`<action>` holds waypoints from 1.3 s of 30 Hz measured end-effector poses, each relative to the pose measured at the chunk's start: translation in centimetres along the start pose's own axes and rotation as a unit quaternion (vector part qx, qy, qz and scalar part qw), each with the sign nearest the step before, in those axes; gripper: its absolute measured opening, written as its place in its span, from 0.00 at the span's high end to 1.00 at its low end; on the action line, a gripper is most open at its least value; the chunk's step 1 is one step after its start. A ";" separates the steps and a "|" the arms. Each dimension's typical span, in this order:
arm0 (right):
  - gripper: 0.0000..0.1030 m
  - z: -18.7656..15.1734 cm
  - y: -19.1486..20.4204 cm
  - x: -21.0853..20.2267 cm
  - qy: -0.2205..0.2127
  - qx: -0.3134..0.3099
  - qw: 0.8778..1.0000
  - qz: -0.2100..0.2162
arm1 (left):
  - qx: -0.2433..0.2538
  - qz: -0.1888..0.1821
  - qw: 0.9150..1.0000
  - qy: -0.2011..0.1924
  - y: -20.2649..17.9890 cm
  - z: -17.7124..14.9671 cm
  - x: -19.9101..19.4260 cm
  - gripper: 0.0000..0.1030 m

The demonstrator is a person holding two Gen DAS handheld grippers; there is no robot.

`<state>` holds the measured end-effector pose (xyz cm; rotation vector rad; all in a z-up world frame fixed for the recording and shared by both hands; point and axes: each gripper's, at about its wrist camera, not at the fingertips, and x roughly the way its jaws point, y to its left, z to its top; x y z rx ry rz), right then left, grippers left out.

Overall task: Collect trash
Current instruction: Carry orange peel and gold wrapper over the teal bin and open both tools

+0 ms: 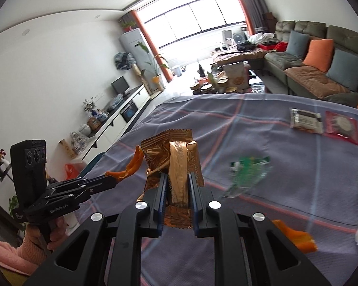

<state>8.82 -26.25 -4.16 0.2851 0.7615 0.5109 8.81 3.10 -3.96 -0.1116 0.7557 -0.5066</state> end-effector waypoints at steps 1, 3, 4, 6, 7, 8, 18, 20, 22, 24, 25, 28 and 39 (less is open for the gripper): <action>0.83 0.0 0.3 0.4 0.002 -0.002 1.000 0.004 | -0.003 0.003 1.000 -0.002 0.3 -0.2 -0.4 0.88; 0.83 0.1 1.3 1.4 0.009 -0.008 1.000 0.014 | -0.008 0.010 1.000 -0.005 0.9 -0.4 -1.1 0.88; 0.83 0.2 1.8 1.8 0.011 -0.011 1.000 0.018 | -0.012 0.013 1.000 -0.006 1.2 -0.5 -1.5 0.88; 0.83 0.4 2.6 2.7 0.017 -0.018 0.999 0.029 | -0.018 0.023 1.000 -0.011 1.8 -0.7 -2.3 0.88; 0.83 0.4 3.1 3.2 0.020 -0.022 0.999 0.032 | -0.022 0.030 0.999 -0.016 2.2 -0.9 -2.9 0.88; 0.83 0.5 3.6 3.8 0.024 -0.025 0.999 0.039 | -0.024 0.035 0.999 -0.020 2.5 -1.0 -3.3 0.88; 0.83 1.5 8.4 8.4 0.055 -0.062 0.992 0.091 | -0.072 0.089 0.992 -0.052 6.9 -2.4 -7.8 0.88; 0.83 1.7 9.3 9.2 0.060 -0.070 0.991 0.099 | -0.083 0.098 0.990 -0.058 7.7 -2.7 -8.7 0.88; 0.83 2.0 10.4 10.1 0.067 -0.082 0.989 0.106 | -0.093 0.111 0.987 -0.065 8.7 -2.9 -9.7 0.88; 0.83 2.1 11.4 11.0 0.074 -0.091 0.987 0.114 | -0.103 0.124 0.984 -0.072 9.8 -3.2 -10.7 0.88; 0.83 2.3 12.0 11.5 0.077 -0.097 0.985 0.118 | -0.107 0.130 0.983 -0.075 10.1 -3.3 -11.0 0.88; 0.83 2.6 13.5 12.7 0.085 -0.112 0.981 0.130 | -0.123 0.148 0.978 -0.083 11.5 -3.6 -12.1 0.88; 0.83 3.1 18.2 17.7 0.119 -0.145 0.969 0.159 | -0.179 0.190 0.962 -0.083 16.3 -4.9 -14.2 0.88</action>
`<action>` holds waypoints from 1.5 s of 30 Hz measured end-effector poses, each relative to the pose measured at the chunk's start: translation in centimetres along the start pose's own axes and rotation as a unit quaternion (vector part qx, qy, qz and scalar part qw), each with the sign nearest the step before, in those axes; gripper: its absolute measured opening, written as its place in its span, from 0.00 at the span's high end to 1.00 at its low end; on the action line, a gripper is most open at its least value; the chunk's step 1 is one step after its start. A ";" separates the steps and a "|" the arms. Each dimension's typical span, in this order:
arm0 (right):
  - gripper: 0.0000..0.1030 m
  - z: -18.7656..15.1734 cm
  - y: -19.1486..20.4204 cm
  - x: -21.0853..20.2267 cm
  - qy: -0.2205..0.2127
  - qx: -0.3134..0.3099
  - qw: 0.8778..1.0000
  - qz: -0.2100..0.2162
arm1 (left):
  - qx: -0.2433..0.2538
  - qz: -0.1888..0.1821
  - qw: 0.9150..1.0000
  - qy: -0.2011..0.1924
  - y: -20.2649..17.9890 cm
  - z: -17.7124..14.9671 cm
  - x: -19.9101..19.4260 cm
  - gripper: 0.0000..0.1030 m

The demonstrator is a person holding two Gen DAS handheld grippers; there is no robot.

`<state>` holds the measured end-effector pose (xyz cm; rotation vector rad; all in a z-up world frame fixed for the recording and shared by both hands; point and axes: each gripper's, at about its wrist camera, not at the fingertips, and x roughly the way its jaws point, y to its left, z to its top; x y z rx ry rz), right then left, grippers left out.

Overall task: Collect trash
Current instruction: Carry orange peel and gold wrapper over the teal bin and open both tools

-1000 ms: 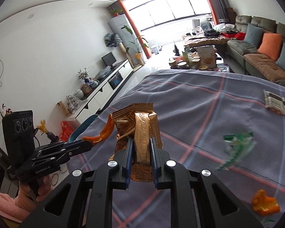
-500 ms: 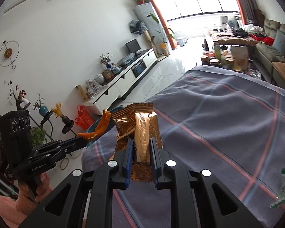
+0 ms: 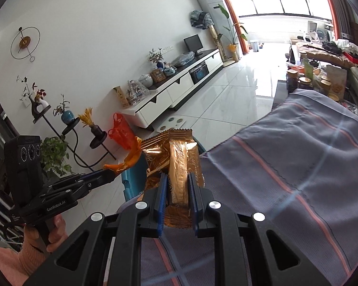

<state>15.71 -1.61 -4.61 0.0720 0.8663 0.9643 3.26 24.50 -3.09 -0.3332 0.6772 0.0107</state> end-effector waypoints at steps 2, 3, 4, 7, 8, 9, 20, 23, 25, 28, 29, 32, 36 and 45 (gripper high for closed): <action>0.83 0.5 0.2 0.9 0.004 0.001 1.000 0.007 | -0.003 0.010 1.000 0.001 0.7 0.0 0.1 0.88; 0.83 0.7 0.4 1.3 0.005 0.001 1.000 0.007 | -0.005 0.015 1.000 0.003 0.9 0.0 0.2 0.88; 0.83 1.0 0.6 1.8 0.008 -0.002 1.000 0.007 | -0.007 0.019 1.000 0.004 1.2 -0.1 0.4 0.88; 0.83 1.6 0.7 3.2 0.015 -0.005 1.000 0.011 | -0.014 0.031 0.999 0.012 2.1 -0.3 0.9 0.88; 0.83 1.8 0.9 3.8 0.018 -0.006 1.000 0.012 | -0.015 0.035 0.999 0.014 2.3 -0.3 1.2 0.88; 0.83 2.0 1.2 4.3 0.020 -0.007 1.000 0.012 | -0.016 0.039 0.999 0.016 2.5 -0.4 1.4 0.88; 0.83 3.2 2.2 9.6 0.059 -0.011 0.998 -0.004 | -0.031 0.063 0.997 0.043 4.3 -0.5 4.6 0.88; 0.82 3.3 2.7 10.7 0.068 -0.012 0.998 -0.008 | -0.032 0.070 0.996 0.048 4.7 -0.6 5.4 0.88; 0.82 3.4 2.8 11.3 0.073 -0.009 0.997 -0.010 | -0.033 0.072 0.995 0.052 4.9 -0.6 6.0 0.88; 0.81 3.3 2.6 11.7 0.077 -0.007 0.997 -0.015 | -0.038 0.076 0.995 0.059 5.5 -0.7 6.8 0.88; 0.80 3.2 2.7 11.9 0.077 -0.005 0.997 -0.016 | -0.041 0.077 0.994 0.061 5.7 -0.7 7.1 0.88; 0.79 3.3 2.5 12.0 0.076 0.001 0.997 -0.020 | -0.047 0.077 0.994 0.068 6.3 -0.7 7.7 0.87; 0.76 3.4 2.2 11.5 0.069 0.005 0.997 -0.019 | -0.061 0.071 0.993 0.073 6.8 -0.9 8.5 0.79; 0.64 2.5 2.1 7.3 0.033 -0.001 0.999 -0.016 | -0.057 0.071 0.995 0.038 6.2 -1.4 6.9 0.56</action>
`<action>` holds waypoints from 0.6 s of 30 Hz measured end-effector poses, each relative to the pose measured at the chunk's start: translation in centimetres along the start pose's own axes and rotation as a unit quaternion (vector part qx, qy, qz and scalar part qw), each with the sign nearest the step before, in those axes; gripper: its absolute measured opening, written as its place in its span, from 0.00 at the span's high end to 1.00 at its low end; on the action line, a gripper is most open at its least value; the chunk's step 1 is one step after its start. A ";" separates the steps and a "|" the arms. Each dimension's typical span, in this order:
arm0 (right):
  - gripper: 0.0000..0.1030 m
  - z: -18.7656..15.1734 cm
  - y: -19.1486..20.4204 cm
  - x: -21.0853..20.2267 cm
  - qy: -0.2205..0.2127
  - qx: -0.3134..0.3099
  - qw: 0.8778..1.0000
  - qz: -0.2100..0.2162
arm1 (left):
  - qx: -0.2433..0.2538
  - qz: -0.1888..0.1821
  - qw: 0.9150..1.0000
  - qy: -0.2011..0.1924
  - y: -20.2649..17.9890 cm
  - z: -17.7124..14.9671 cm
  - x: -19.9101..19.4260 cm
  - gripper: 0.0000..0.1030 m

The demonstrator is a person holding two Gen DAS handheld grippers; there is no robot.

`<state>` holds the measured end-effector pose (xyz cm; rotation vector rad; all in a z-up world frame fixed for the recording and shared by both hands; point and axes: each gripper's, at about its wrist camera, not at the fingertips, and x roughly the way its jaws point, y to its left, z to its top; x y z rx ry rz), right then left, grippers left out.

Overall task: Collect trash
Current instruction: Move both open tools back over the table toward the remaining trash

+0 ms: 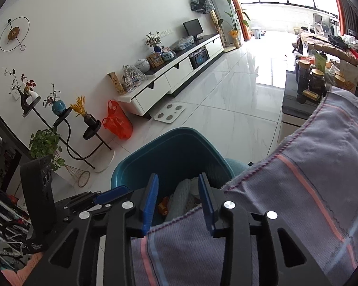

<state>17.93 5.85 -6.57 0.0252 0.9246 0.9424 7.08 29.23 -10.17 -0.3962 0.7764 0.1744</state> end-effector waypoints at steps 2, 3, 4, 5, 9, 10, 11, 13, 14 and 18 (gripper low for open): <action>0.60 -0.5 -0.1 -1.5 -0.013 -0.001 1.000 0.000 | 0.007 -0.004 1.000 -0.019 -0.7 -0.2 -1.3 0.45; 0.59 -0.8 -0.1 -2.3 -0.020 -0.003 1.000 -0.002 | 0.013 -0.010 0.999 -0.032 -1.2 -0.3 -2.1 0.39; 0.56 -1.2 0.0 -3.4 -0.029 -0.007 1.000 -0.005 | 0.020 -0.013 0.999 -0.042 -1.6 -0.4 -2.7 0.36; 0.52 -1.5 -0.1 -4.3 -0.037 -0.009 0.999 -0.009 | 0.031 -0.016 0.998 -0.054 -2.4 -0.6 -3.5 0.31; 0.40 -3.6 -0.6 -8.8 -0.071 -0.013 0.997 -0.030 | 0.068 -0.040 0.992 -0.094 -6.0 -1.3 -6.0 0.10; 0.39 -4.4 -0.8 -10.1 -0.079 -0.013 0.996 -0.041 | 0.080 -0.054 0.990 -0.100 -7.3 -1.6 -6.6 0.09; 0.35 -4.8 -1.1 -11.1 -0.086 -0.012 0.995 -0.050 | 0.092 -0.068 0.988 -0.105 -8.5 -1.9 -7.0 0.08; 0.31 -6.1 -1.9 -13.6 -0.101 -0.005 0.992 -0.076 | 0.123 -0.095 0.982 -0.111 -11.4 -2.8 -7.7 0.05; 0.28 -6.7 -2.5 -14.7 -0.107 -0.001 0.990 -0.087 | 0.137 -0.109 0.978 -0.112 -12.9 -3.3 -7.9 0.03; 0.20 -9.8 -4.7 -19.3 -0.131 0.030 0.981 -0.140 | 0.198 -0.162 0.961 -0.109 -19.2 -5.5 -8.1 0.03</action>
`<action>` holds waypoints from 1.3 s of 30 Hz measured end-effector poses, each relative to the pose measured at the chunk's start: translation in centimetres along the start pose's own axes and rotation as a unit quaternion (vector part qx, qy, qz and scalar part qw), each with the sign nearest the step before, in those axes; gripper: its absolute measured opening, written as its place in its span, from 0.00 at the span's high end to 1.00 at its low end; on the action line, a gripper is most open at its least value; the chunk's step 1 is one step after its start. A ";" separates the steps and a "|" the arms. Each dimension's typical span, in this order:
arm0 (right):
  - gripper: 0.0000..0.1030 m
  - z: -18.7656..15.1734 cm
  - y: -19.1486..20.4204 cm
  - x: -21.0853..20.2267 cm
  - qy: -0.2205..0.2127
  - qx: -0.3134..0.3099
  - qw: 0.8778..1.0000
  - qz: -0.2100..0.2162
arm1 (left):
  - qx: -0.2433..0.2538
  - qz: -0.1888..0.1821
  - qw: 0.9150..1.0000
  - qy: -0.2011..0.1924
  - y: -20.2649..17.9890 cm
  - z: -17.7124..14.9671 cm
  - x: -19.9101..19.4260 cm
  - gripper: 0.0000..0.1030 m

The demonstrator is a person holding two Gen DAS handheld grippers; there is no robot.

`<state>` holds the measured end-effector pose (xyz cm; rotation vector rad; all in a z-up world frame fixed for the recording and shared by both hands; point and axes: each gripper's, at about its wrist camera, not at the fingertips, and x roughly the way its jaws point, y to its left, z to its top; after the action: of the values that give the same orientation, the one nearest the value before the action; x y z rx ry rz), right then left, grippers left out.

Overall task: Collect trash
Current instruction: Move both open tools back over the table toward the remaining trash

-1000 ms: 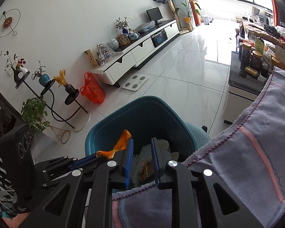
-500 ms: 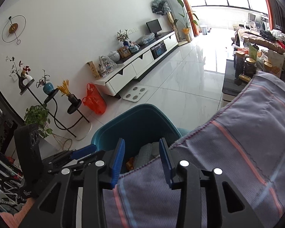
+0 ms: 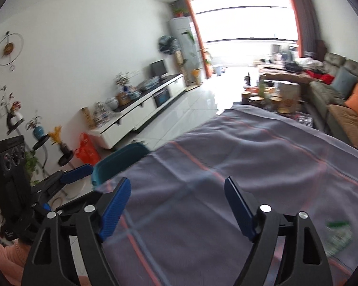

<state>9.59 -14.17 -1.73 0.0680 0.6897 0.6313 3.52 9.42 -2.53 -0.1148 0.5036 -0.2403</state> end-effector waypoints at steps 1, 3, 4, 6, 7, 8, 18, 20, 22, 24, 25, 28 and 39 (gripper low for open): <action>0.20 -0.5 -1.2 -1.3 -0.004 0.009 1.000 -0.018 | 0.012 -0.010 1.000 0.003 -1.4 -0.2 0.5 0.03; 0.19 -1.6 -2.8 -3.3 -0.011 0.023 0.998 -0.051 | 0.036 -0.033 0.999 0.013 -4.2 -0.2 1.6 0.03; 0.18 -1.7 -3.6 -3.8 -0.013 0.028 0.998 -0.060 | 0.043 -0.045 0.998 0.019 -5.2 -0.2 2.3 0.03; 0.18 -2.7 -5.4 -5.5 -0.018 0.041 0.995 -0.094 | 0.057 -0.063 0.996 0.028 -7.3 -0.5 3.4 0.03; 0.18 -3.2 -6.2 -6.2 -0.019 0.046 0.993 -0.106 | 0.062 -0.070 0.995 0.032 -8.4 -0.5 3.9 0.03; 0.18 -3.7 -7.3 -7.2 -0.021 0.053 0.991 -0.121 | 0.069 -0.077 0.994 0.037 -9.4 -0.6 4.5 0.03; 0.18 -6.9 -14.8 -13.2 -0.045 0.119 0.968 -0.217 | 0.109 -0.170 0.975 0.097 -16.8 -2.1 7.6 0.03; 0.18 -7.5 -16.0 -14.1 -0.048 0.132 0.962 -0.234 | 0.117 -0.194 0.967 0.115 -18.2 -2.8 7.9 0.05; 0.18 -8.1 -17.3 -14.9 -0.049 0.144 0.957 -0.248 | 0.129 -0.213 0.960 0.127 -19.8 -3.4 8.1 0.06; 0.18 -8.4 -18.3 -15.6 -0.049 0.153 0.952 -0.261 | 0.136 -0.230 0.954 0.137 -21.2 -3.8 8.4 0.09; 0.18 -8.7 -18.8 -16.0 -0.048 0.157 0.950 -0.266 | 0.137 -0.239 0.950 0.145 -21.8 -3.9 8.7 0.09; 0.18 -9.4 -20.6 -16.6 -0.042 0.175 0.943 -0.280 | 0.140 -0.259 0.942 0.161 -23.1 -4.4 9.1 0.15; 0.19 -11.1 -24.2 -15.6 0.002 0.211 0.934 -0.289 | 0.116 -0.303 0.913 0.246 -26.0 -5.9 12.1 0.46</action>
<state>6.16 -44.25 -7.75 0.2522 0.7950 -0.0915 5.76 -19.09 -8.91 0.0296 0.9310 -0.9519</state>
